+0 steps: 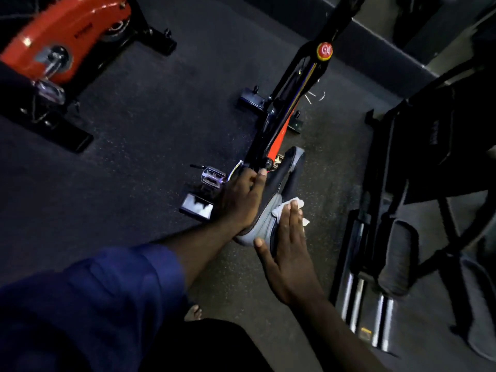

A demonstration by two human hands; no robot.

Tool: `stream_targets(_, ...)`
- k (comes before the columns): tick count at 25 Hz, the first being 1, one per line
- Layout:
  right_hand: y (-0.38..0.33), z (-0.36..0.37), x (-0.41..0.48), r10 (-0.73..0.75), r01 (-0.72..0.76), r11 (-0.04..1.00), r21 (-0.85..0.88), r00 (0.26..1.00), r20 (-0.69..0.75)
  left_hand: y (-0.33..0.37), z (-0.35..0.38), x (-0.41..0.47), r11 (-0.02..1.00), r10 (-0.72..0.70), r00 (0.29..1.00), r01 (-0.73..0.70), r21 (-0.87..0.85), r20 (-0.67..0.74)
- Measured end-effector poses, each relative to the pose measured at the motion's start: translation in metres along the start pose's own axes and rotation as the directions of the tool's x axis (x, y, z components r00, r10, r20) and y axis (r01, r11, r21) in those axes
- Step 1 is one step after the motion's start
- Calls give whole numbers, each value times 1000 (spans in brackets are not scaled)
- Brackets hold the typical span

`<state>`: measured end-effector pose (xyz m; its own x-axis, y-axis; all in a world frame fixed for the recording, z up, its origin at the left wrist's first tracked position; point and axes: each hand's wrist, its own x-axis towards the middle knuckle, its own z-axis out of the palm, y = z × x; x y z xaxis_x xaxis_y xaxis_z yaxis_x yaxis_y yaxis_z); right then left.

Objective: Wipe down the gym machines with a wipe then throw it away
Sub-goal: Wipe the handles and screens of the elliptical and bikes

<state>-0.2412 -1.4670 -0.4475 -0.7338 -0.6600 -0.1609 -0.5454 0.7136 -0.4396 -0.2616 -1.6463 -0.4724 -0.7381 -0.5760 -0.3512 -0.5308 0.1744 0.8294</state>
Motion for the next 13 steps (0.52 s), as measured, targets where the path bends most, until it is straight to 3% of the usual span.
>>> stream_targets(1, 0, 0, 6, -6, 6, 1000, 0, 1000, 8, -3, -5, 2, 962, -87, 994, 69, -263, -59)
stream_targets(2, 1, -1, 14, -8, 8, 1000, 9, 1000, 24, -6, -11, 2, 848, -218, 975, 164, -504, -50)
stream_targets(4, 6, -5, 39, -63, 65, 997, -39, 997, 50, -13, -22, -5, 609, -396, 913, 339, -717, 96)
stream_targets(8, 10, -20, 90, -218, 247, 946, -209, 964, 154, -26, -31, -29, 510, -453, 864, 454, -730, 220)
stream_targets(13, -10, -13, 70, -466, 521, 829, -203, 845, 264, -25, -40, -47, 433, -568, 816, 407, -804, 107)
